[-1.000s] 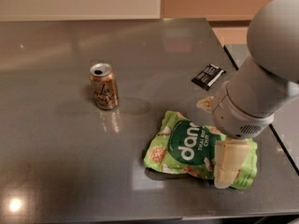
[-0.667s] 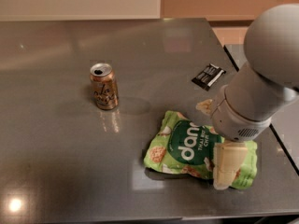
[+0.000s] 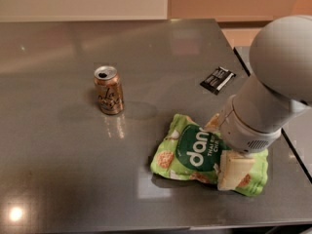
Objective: Move green rice chip bag near rxbar chocolate
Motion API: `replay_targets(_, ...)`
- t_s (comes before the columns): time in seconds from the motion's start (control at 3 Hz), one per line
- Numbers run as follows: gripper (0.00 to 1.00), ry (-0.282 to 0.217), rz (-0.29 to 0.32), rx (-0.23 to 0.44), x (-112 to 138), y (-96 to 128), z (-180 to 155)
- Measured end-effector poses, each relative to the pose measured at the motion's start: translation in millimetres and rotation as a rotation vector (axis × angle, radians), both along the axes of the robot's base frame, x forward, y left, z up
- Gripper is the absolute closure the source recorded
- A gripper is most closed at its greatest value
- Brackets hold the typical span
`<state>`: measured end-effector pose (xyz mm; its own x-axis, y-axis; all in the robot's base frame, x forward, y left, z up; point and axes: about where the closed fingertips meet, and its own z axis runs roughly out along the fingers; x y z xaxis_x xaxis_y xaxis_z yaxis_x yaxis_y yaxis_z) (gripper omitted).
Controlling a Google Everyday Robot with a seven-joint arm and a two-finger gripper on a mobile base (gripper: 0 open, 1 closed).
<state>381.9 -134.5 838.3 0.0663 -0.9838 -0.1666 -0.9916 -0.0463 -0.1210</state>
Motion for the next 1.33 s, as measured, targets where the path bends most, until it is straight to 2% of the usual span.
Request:
replay_targets(0.33, 0.64, -0.023, -0.008, 0.005, 1.3, -5.6, 11.6)
replay_targets(0.67, 0.87, -0.082, -0.02, 0.003, 13.3, -18.0, 38.3)
replay_targets(1.0, 1.0, -0.139, 0.027, -0.038, 33.8, -28.0, 62.5)
replay_targets(1.33, 1.0, -0.184, 0.125, -0.113, 61.3, -34.1, 80.3)
